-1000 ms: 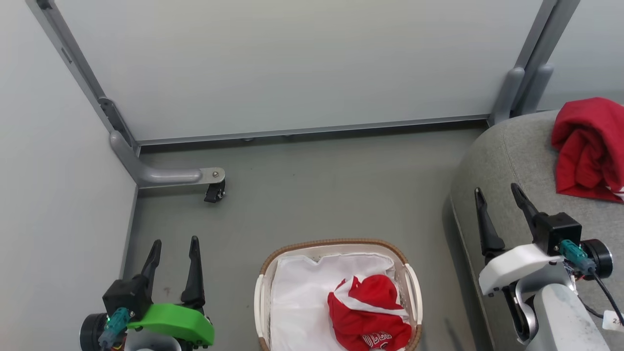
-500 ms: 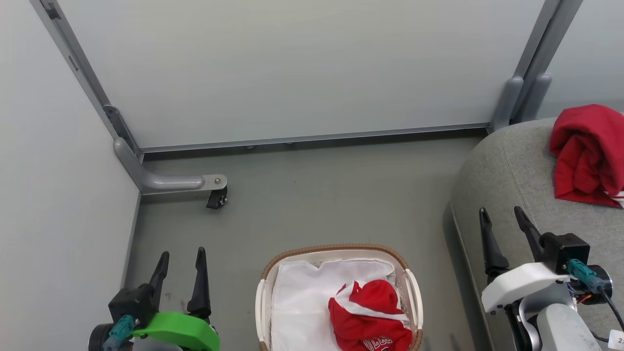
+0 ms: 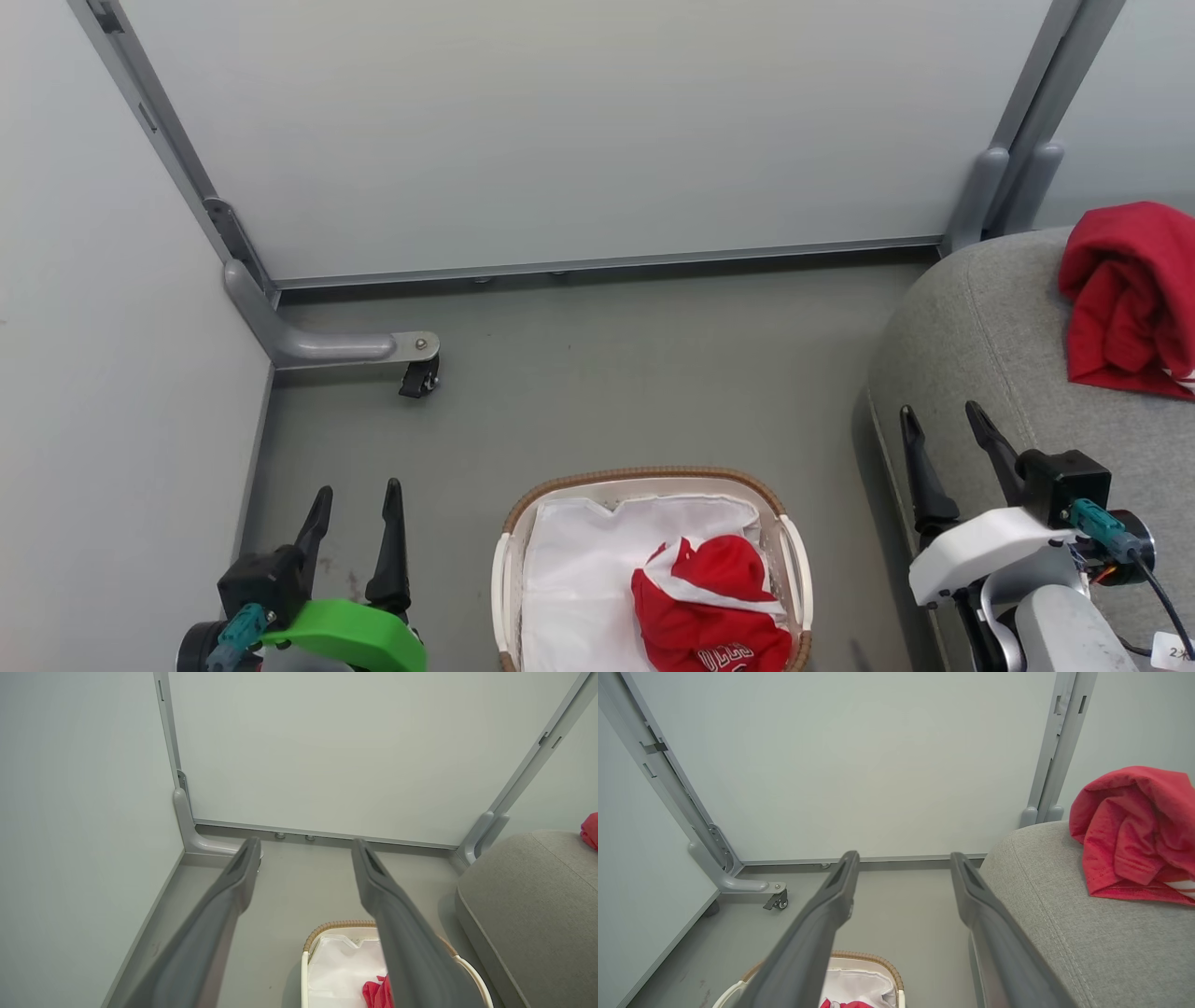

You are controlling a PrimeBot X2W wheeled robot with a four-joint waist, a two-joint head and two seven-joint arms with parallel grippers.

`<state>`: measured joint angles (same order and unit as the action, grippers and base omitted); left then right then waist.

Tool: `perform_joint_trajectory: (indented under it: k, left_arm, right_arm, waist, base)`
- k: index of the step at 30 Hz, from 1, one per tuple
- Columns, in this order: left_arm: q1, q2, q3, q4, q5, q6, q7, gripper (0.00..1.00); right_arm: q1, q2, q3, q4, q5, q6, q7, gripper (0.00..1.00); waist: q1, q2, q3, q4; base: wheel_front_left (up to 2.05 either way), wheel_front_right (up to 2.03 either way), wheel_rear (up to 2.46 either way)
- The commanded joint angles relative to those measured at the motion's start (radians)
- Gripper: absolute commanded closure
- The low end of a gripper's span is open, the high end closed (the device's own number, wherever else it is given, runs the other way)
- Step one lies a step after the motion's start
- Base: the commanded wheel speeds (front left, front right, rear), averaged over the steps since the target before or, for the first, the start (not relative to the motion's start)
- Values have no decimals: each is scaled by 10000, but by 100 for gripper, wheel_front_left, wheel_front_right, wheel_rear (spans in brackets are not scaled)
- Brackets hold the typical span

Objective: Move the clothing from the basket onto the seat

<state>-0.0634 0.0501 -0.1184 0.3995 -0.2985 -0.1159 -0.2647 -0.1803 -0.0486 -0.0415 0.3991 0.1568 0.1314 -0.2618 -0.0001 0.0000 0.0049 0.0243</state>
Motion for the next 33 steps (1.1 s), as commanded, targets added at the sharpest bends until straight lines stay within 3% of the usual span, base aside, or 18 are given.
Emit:
perform_joint_trajectory:
  k: [1, 19, 27, 33]
  left_arm:
    - [-150, 7, 11, 28, -14, -38, 5, 0]
    - [-433, 8, -80, 67, 199, -68, 5, 0]
    - [-2141, 9, -800, 691, 611, -137, 6, 0]
    - [-4001, 17, -2088, 1732, 979, -157, 6, 0]
  right_arm:
    - [11, -34, 30, 39, 68, -14, -49, 0]
    - [-307, -35, 189, -97, 69, -14, -49, 0]
    - [-1170, -35, -30, -460, -92, -14, -49, 0]
    - [-2122, -33, -145, -796, -194, -14, -49, 0]
  waist:
    - [1, 0, 5, 0]
    - [1, 0, 386, -183]
    - [1, 0, 1908, -518]
    - [1, 0, 3681, -935]
  base:
    - [0, 0, 0]
    - [0, 0, 0]
    - [0, 0, 0]
    - [0, 0, 0]
